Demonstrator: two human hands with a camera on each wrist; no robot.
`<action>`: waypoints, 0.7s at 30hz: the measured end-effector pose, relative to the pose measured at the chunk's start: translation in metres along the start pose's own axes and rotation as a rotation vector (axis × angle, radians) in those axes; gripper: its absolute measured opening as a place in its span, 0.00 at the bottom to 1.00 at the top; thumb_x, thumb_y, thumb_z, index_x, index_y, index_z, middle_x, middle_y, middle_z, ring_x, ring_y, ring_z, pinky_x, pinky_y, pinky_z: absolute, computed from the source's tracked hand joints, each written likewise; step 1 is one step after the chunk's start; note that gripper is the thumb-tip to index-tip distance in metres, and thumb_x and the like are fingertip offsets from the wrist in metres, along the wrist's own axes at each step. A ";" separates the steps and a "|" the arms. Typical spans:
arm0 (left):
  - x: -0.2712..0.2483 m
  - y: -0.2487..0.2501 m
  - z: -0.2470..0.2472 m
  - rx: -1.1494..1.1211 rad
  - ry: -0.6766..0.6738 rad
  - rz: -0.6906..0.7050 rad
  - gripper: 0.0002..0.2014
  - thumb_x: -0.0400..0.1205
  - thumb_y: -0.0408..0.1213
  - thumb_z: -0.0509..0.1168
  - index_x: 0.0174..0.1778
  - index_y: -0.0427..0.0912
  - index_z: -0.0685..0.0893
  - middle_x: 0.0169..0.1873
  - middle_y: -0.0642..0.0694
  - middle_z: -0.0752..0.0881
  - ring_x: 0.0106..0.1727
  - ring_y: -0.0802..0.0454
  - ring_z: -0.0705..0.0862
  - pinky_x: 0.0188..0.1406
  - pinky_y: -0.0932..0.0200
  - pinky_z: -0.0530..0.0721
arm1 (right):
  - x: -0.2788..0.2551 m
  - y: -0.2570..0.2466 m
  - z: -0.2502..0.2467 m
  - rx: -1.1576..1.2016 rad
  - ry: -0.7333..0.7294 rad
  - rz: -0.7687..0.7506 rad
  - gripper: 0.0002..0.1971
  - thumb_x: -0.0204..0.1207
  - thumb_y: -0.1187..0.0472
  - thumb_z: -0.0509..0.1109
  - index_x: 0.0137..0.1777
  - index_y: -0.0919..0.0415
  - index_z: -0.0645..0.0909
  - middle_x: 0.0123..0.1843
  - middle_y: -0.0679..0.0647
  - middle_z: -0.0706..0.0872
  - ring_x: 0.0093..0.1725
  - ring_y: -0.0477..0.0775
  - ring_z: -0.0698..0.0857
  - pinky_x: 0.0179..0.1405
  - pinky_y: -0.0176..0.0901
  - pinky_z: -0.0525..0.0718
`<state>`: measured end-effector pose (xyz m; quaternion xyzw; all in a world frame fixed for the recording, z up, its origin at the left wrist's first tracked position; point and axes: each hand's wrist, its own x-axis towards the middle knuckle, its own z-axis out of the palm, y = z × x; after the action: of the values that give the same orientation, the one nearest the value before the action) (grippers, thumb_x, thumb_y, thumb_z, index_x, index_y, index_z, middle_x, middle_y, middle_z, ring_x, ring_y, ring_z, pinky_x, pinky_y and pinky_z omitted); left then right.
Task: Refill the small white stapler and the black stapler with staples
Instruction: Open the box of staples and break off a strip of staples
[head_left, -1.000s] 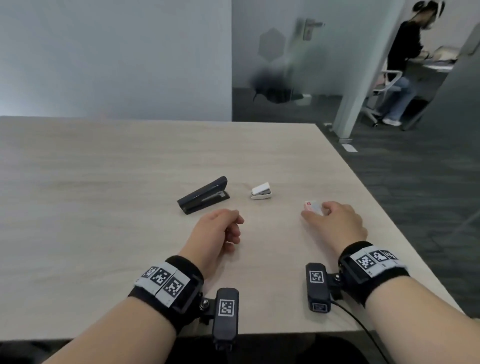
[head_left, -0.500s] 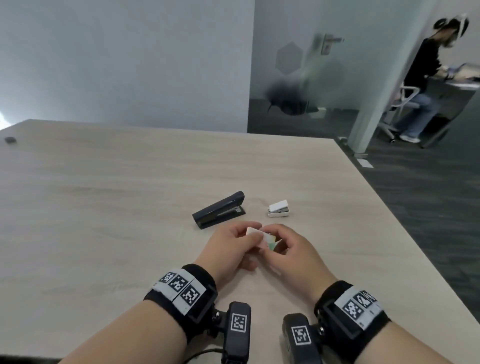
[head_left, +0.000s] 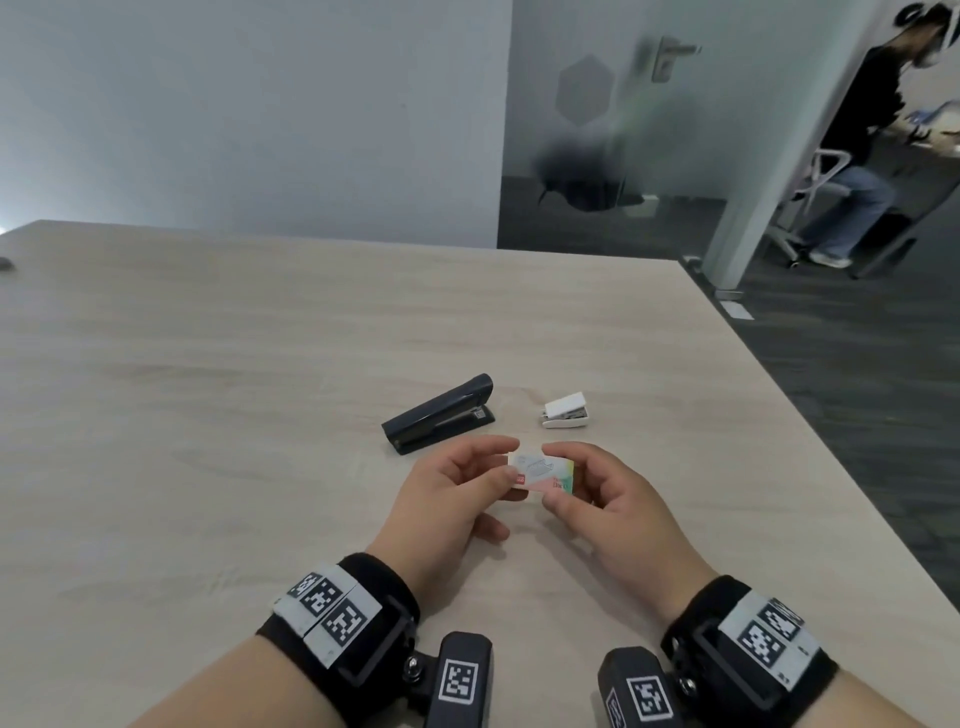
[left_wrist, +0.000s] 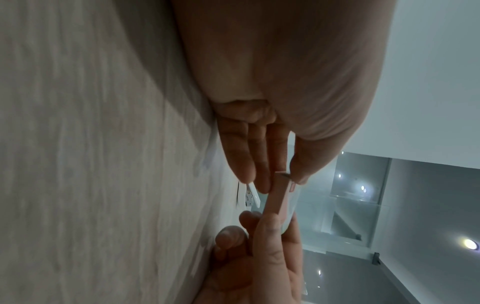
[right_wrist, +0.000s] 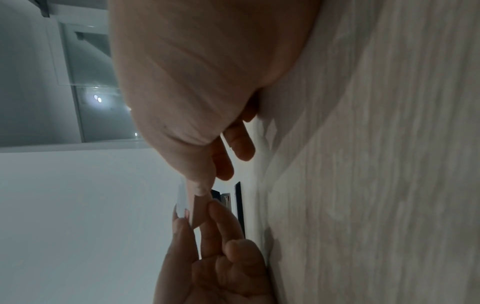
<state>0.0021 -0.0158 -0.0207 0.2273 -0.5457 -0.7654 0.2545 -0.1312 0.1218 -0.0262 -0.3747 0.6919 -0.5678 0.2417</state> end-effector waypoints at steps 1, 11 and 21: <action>0.000 0.000 0.000 -0.005 -0.011 -0.002 0.12 0.83 0.25 0.71 0.59 0.42 0.91 0.48 0.39 0.95 0.48 0.43 0.93 0.26 0.54 0.85 | 0.000 0.001 0.000 0.020 -0.006 0.002 0.19 0.77 0.60 0.77 0.62 0.35 0.86 0.53 0.67 0.89 0.44 0.53 0.83 0.50 0.62 0.87; 0.000 0.000 0.000 0.016 -0.003 0.019 0.12 0.81 0.26 0.74 0.60 0.40 0.88 0.46 0.36 0.90 0.41 0.48 0.91 0.26 0.53 0.86 | -0.003 -0.002 -0.003 0.055 -0.007 0.023 0.23 0.82 0.66 0.74 0.64 0.33 0.84 0.51 0.61 0.91 0.44 0.52 0.85 0.50 0.56 0.87; -0.003 -0.001 -0.002 0.024 -0.085 0.019 0.12 0.80 0.25 0.75 0.58 0.40 0.89 0.46 0.41 0.92 0.42 0.49 0.90 0.34 0.54 0.88 | -0.005 -0.007 -0.003 0.031 -0.053 0.033 0.21 0.86 0.65 0.68 0.71 0.38 0.79 0.40 0.46 0.92 0.37 0.39 0.86 0.45 0.35 0.82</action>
<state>0.0053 -0.0154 -0.0218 0.1924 -0.5673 -0.7652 0.2357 -0.1287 0.1273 -0.0195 -0.3746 0.6824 -0.5643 0.2749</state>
